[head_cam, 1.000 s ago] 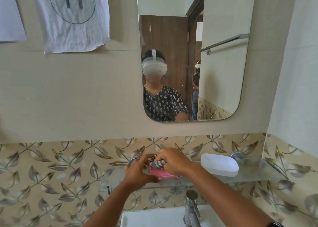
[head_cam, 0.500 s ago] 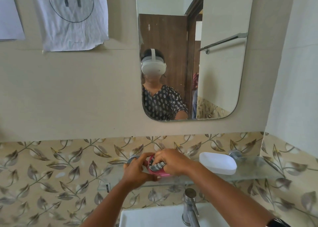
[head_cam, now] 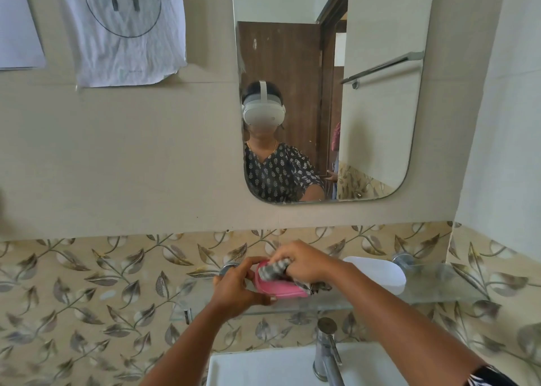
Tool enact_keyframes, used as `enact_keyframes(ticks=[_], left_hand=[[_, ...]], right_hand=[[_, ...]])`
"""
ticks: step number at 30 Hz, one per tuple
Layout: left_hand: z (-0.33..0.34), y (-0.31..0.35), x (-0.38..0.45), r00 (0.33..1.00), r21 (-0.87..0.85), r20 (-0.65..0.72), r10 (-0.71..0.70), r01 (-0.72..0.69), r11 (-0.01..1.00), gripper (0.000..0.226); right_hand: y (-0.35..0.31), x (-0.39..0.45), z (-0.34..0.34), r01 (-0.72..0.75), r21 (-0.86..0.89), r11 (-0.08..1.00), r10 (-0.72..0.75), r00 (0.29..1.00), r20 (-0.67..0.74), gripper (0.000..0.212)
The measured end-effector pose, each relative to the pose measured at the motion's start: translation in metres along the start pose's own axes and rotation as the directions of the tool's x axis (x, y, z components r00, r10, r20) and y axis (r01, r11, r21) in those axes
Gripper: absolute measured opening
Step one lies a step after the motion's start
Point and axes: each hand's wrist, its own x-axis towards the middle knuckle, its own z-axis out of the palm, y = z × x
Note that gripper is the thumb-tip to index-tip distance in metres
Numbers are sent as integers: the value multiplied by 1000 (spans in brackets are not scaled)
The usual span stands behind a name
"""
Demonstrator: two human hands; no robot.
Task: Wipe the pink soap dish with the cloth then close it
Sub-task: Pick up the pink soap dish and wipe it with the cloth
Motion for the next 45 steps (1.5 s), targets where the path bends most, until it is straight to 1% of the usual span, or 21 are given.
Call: enact_keyframes(ticks=[2, 4, 6, 9, 13, 15, 17, 18, 19, 20, 21, 23, 24, 25, 26, 27, 30, 32, 33, 39, 45], left_hand=[[0, -2, 0, 1000, -16, -1, -4, 4, 1000, 82], [0, -2, -1, 1000, -8, -13, 6, -6, 1000, 81], [0, -1, -2, 1000, 9, -21, 17, -17, 1000, 82], [1, 0, -2, 999, 17, -26, 26, -26, 1000, 83], [0, 1, -2, 999, 16, -25, 30, -29, 999, 85], [0, 1, -2, 1000, 0, -12, 21, -21, 1000, 87], [0, 0, -2, 1000, -5, 0, 16, -16, 1000, 89], [0, 0, -3, 1000, -4, 6, 13, -13, 1000, 89], [0, 0, -3, 1000, -2, 11, 10, -10, 1000, 90], [0, 1, -3, 1000, -5, 18, 6, -6, 1000, 92], [-1, 1, -3, 1000, -7, 22, 3, -3, 1000, 94], [0, 0, -2, 1000, -9, 26, 0, 0, 1000, 95], [0, 0, -2, 1000, -7, 26, -2, 2, 1000, 95], [0, 0, -2, 1000, -1, 22, 0, 0, 1000, 94], [0, 0, -2, 1000, 3, 16, 2, -3, 1000, 93], [0, -1, -2, 1000, 5, 7, 6, -6, 1000, 91], [0, -1, -2, 1000, 6, -13, 8, -8, 1000, 87], [1, 0, -3, 1000, 2, -23, 10, -10, 1000, 87], [1, 1, -3, 1000, 0, -28, 12, -12, 1000, 87], [3, 0, -4, 998, 15, -53, 28, -27, 1000, 84], [2, 2, -6, 998, 42, -61, 33, -31, 999, 82]], right_hand=[[4, -3, -16, -32, 133, 991, 48, 992, -119, 12], [10, -10, -32, -68, 301, 951, 136, 968, -209, 16], [18, -21, -43, -71, 504, 861, 231, 937, -263, 22], [29, -41, -49, -50, 712, 700, 361, 886, -292, 26], [44, -59, -49, -11, 845, 535, 500, 811, -305, 32], [46, -65, -46, -28, 891, 454, 533, 809, -246, 37], [44, -69, -41, -45, 926, 376, 543, 820, -181, 50], [42, -71, -39, -50, 931, 361, 540, 825, -165, 54], [39, -73, -38, -46, 930, 366, 538, 825, -171, 53], [37, -73, -36, -38, 915, 402, 545, 813, -206, 48], [34, -72, -33, -37, 885, 464, 566, 781, -264, 41], [26, -69, -26, -76, 752, 655, 577, 693, -432, 26], [24, -66, -21, -115, 633, 766, 533, 665, -523, 21], [23, -62, -14, -154, 488, 859, 456, 663, -593, 17], [25, -56, -7, -189, 339, 922, 371, 683, -629, 14], [24, -51, 2, -220, 205, 954, 301, 721, -625, 12], [22, -39, 27, -234, -87, 968, 154, 834, -530, 9], [18, -36, 38, -222, -281, 934, 68, 880, -471, 14], [16, -36, 40, -224, -339, 914, 49, 888, -457, 17], [9, -37, 45, -252, -417, 873, 50, 897, -439, 22], [4, -38, 56, -285, -384, 878, 97, 892, -441, 24]])
